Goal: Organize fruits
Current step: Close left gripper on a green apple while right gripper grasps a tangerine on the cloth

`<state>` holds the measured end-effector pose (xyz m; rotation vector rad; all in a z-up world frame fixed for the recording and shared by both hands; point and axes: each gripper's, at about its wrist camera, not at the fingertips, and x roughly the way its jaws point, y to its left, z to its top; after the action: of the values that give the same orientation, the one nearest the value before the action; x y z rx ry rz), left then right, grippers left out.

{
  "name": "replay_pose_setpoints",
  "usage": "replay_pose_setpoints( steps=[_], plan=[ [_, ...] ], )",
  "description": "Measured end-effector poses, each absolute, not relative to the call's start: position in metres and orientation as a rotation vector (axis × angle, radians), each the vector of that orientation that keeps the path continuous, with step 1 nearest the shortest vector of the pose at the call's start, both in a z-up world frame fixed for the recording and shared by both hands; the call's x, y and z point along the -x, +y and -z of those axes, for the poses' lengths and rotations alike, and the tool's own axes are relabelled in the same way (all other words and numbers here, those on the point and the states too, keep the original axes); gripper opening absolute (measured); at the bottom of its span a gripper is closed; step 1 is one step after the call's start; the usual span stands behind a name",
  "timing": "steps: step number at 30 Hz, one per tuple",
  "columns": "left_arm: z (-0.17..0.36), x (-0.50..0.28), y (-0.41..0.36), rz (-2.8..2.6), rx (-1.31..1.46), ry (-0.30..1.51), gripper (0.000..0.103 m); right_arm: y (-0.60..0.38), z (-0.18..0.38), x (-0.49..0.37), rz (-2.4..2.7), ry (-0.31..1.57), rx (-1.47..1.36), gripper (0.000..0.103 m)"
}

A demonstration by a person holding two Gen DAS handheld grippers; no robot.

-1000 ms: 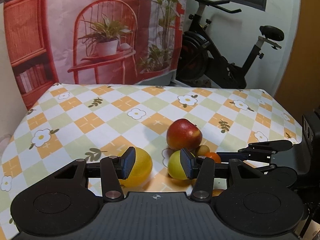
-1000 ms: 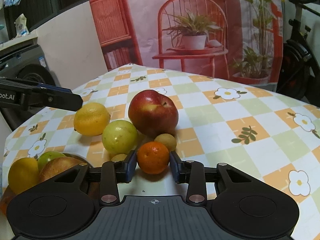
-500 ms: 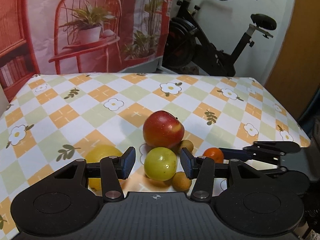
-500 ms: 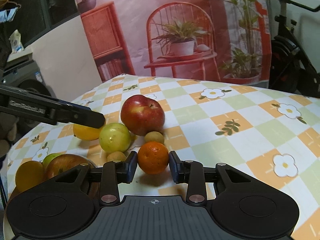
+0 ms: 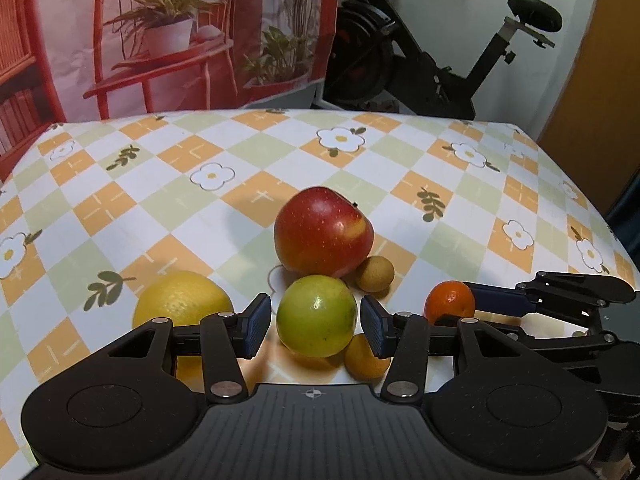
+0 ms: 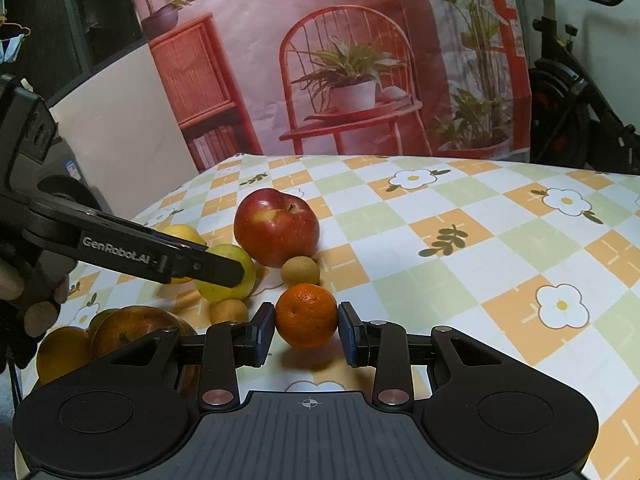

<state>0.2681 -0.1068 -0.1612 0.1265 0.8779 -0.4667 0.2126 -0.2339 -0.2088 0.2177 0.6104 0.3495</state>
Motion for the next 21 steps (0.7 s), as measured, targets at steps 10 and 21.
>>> replay_pose_setpoints(
  steps=[10, 21],
  plan=[
    [0.165, -0.270, -0.105, 0.471, -0.109, 0.890, 0.048, -0.236, 0.211, -0.213, -0.351, 0.620, -0.241, 0.031],
    [0.150, -0.257, -0.100, 0.460, -0.117, 0.846, 0.048, -0.241, 0.212, -0.212, -0.345, 0.617, -0.268, 0.031]
  ],
)
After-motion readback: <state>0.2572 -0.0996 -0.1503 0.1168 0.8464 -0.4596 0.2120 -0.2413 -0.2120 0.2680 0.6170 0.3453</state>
